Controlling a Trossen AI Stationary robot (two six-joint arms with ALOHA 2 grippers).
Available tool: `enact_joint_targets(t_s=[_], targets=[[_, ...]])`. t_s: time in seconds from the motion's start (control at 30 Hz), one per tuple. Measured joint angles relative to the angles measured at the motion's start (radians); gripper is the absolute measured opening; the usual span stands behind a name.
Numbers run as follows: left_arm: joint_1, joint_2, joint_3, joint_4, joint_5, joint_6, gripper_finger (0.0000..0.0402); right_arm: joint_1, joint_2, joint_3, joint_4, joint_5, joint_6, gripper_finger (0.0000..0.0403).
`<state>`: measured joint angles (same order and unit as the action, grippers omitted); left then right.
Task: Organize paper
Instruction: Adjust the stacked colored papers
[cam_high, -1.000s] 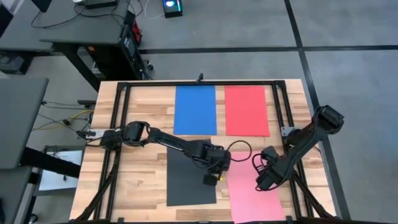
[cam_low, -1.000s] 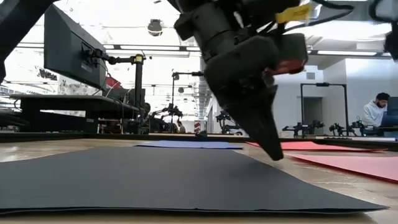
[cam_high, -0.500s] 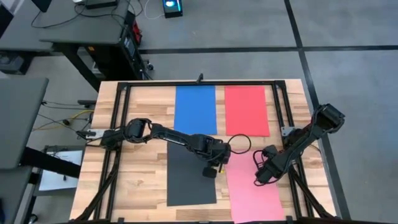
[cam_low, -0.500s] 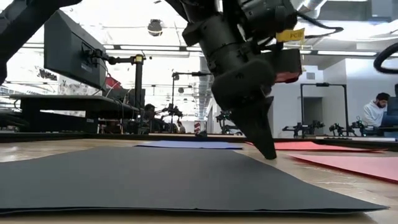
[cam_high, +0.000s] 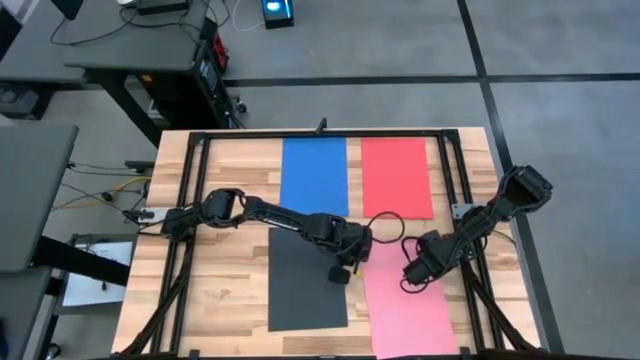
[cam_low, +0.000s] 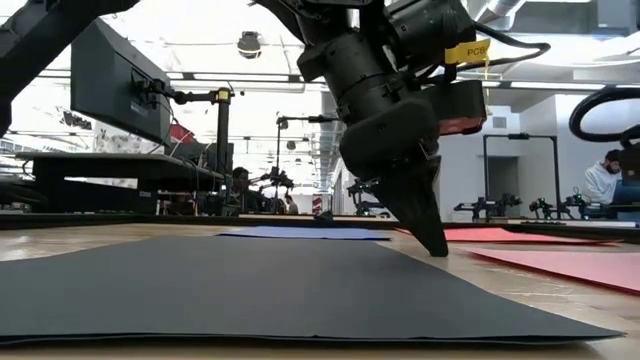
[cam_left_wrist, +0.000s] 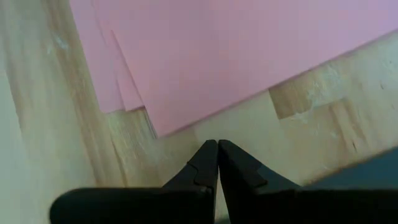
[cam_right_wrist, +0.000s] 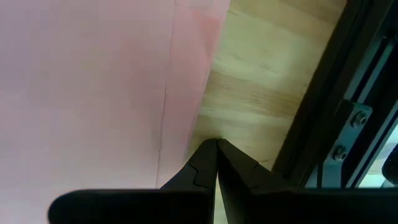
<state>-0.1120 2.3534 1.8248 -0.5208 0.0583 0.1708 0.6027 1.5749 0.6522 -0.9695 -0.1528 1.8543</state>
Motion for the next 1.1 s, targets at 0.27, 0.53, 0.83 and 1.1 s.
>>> enact_joint_targets(t_s=[0.27,0.53,0.83,1.1], targets=[[0.011,0.005,-0.001,0.074,-0.010,-0.003,0.0000,-0.014,0.001,0.000,0.000,0.001,-0.031,0.0000],[0.032,0.007,-0.001,0.106,-0.023,-0.016,0.0000,-0.014,0.002,0.001,-0.002,0.002,-0.031,0.0000],[0.048,0.007,-0.001,0.099,-0.022,-0.033,0.0000,-0.014,0.002,0.001,-0.003,0.002,-0.034,0.0000],[0.048,0.007,-0.001,0.102,-0.022,-0.026,0.0000,-0.014,0.002,0.001,-0.005,0.003,-0.033,0.0000]])
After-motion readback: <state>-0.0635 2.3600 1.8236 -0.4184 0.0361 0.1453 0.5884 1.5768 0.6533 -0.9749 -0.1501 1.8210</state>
